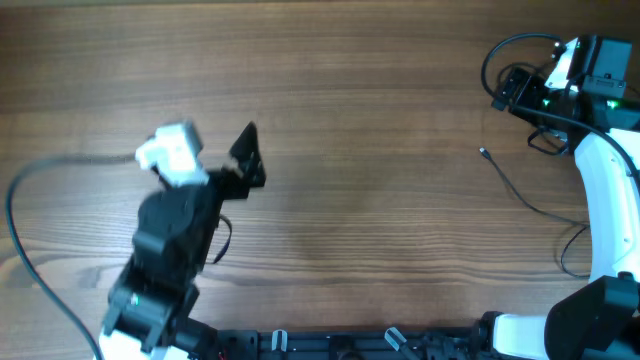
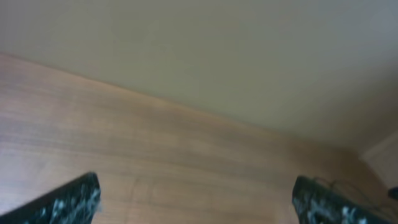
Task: Untangle cables
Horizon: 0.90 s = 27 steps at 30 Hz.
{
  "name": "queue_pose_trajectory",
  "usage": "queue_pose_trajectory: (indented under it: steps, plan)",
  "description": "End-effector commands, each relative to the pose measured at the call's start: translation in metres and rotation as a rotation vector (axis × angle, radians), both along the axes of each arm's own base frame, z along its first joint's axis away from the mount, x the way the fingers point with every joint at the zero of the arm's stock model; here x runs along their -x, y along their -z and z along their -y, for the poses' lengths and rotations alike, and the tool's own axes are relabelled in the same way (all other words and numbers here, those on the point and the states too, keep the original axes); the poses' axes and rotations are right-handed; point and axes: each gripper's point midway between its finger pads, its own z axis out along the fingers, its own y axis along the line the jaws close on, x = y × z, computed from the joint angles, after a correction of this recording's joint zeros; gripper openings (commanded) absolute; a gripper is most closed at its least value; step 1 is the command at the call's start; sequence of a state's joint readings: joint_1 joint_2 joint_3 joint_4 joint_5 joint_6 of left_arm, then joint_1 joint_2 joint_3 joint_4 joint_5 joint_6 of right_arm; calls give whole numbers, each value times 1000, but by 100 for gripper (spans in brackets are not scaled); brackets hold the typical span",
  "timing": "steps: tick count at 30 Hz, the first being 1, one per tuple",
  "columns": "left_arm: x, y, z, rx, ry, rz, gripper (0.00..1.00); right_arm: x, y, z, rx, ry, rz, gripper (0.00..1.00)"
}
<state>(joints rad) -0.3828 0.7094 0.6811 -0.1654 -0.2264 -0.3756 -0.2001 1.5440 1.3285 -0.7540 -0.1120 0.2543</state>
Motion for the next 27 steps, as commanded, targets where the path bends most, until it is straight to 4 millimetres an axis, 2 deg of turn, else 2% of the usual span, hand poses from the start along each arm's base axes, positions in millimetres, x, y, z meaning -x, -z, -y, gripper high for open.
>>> queue_pose_trajectory:
  steps: [1,3,5,8,11,16,18,20,27]
  plan:
    - [18,23,-17,33,2,161,100,2,-8,-1,-10,7,21,100]
    - [24,29,-27,58,-16,253,100,2,-8,-1,-10,6,21,100]
    - [34,44,-44,75,-70,349,100,2,-8,-1,-10,6,21,100]
    - [42,61,-61,80,-125,389,100,2,-8,-1,-10,7,21,100]
    - [46,72,-71,66,-164,360,100,2,-8,-1,-10,7,21,100]
    - [49,118,-81,29,-193,182,100,2,-8,-1,-10,7,21,100]
    - [50,134,-79,-4,-167,119,100,2,-8,-1,-10,7,21,100]
    - [50,136,-70,-80,-101,121,100,2,-8,-1,-10,7,21,100]
    - [50,136,-70,-137,-90,126,100,2,-8,-1,-10,6,21,100]
